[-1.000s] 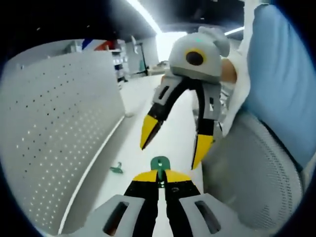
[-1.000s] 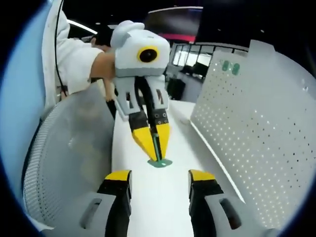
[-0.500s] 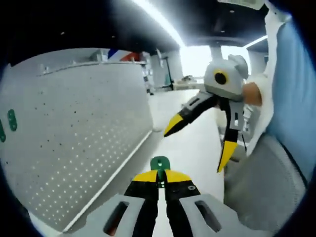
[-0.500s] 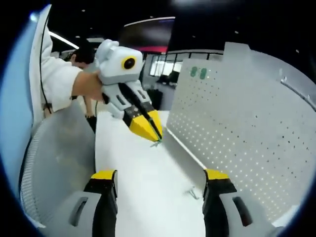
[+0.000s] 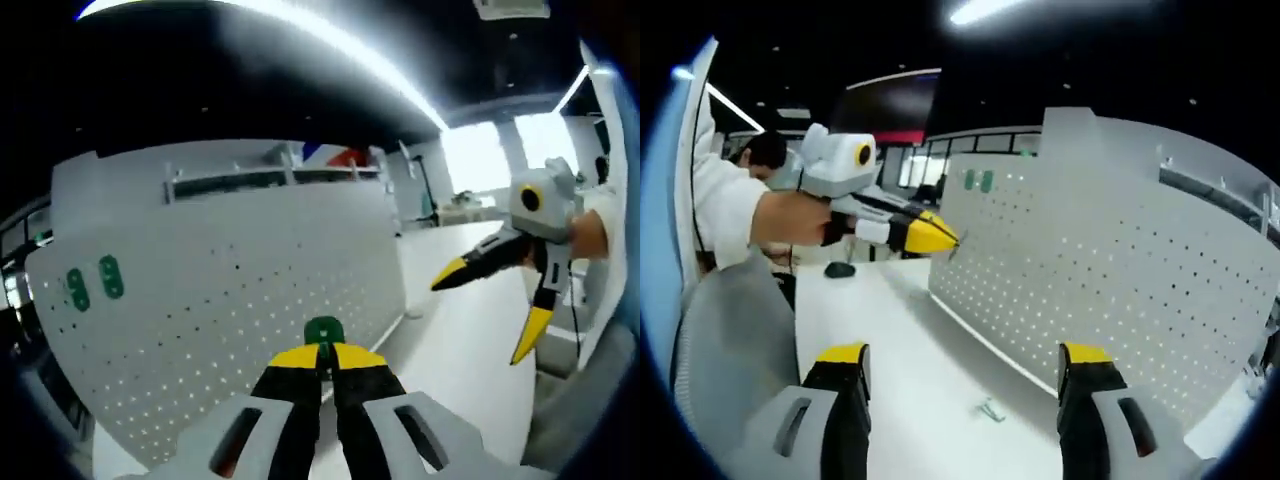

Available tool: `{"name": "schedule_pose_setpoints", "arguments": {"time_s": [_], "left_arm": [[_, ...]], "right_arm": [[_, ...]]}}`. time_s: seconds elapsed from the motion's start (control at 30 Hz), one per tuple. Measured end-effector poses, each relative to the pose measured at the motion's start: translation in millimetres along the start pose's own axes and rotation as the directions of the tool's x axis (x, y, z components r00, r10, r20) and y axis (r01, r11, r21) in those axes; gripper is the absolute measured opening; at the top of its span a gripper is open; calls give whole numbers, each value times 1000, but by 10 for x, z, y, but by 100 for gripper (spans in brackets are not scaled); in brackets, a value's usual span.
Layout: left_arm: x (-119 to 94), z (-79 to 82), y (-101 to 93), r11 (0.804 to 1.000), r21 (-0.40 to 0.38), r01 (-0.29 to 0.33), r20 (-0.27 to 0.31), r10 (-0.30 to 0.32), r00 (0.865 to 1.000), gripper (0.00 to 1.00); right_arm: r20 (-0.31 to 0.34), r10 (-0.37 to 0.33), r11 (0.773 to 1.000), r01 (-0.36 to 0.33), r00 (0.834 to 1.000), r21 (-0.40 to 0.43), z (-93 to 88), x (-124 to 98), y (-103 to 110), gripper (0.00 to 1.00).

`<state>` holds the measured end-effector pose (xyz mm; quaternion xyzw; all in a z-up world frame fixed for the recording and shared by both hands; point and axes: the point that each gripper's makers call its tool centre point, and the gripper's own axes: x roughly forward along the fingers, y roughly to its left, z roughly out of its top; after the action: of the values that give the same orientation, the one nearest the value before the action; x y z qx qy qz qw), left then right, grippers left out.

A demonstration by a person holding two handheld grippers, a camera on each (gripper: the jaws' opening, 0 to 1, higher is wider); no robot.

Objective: Insert the hook assembly into the mounting plate slot until the hook locks in place.

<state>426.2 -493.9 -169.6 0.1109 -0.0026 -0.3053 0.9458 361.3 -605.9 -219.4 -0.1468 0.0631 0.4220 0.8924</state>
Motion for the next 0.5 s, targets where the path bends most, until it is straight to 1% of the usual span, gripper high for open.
{"name": "schedule_pose_setpoints", "arguments": {"time_s": [0.07,0.13,0.17,0.2,0.23,0.33,0.37,0.43,0.47,0.5], "left_arm": [[10,74,152,997,-10,-72,20,72,997,3],[32,159,293,991,-56,-125,51,128,990,3],[43,192,385,986,-54,-160,62,164,985,3],[48,219,435,982,-50,-183,69,186,980,3],[48,245,482,977,-48,-209,77,213,974,3],[45,334,664,949,-29,-315,109,316,942,3],[47,348,697,941,-34,-337,113,338,934,3],[90,397,703,941,-52,-334,130,338,932,3],[90,425,766,925,-28,-378,134,378,916,3],[106,446,779,923,-22,-385,141,384,912,3]], "right_arm": [[2,-3,1000,3,1000,2,6,3,-23,78],[4,-5,1000,5,1000,-4,12,5,-34,78],[4,0,1000,0,1000,-3,15,11,-36,78],[5,1,1000,-1,1000,-1,15,14,-42,78],[8,6,1000,-6,1000,6,16,17,-48,78],[6,7,1000,-7,1000,9,4,15,-61,78],[5,8,1000,-8,1000,7,2,12,-68,78],[7,9,1000,-9,1000,6,5,5,-80,78],[3,8,1000,-8,1000,2,-3,1,-90,78],[0,8,1000,-8,1000,-2,-11,-3,-98,78]]}}
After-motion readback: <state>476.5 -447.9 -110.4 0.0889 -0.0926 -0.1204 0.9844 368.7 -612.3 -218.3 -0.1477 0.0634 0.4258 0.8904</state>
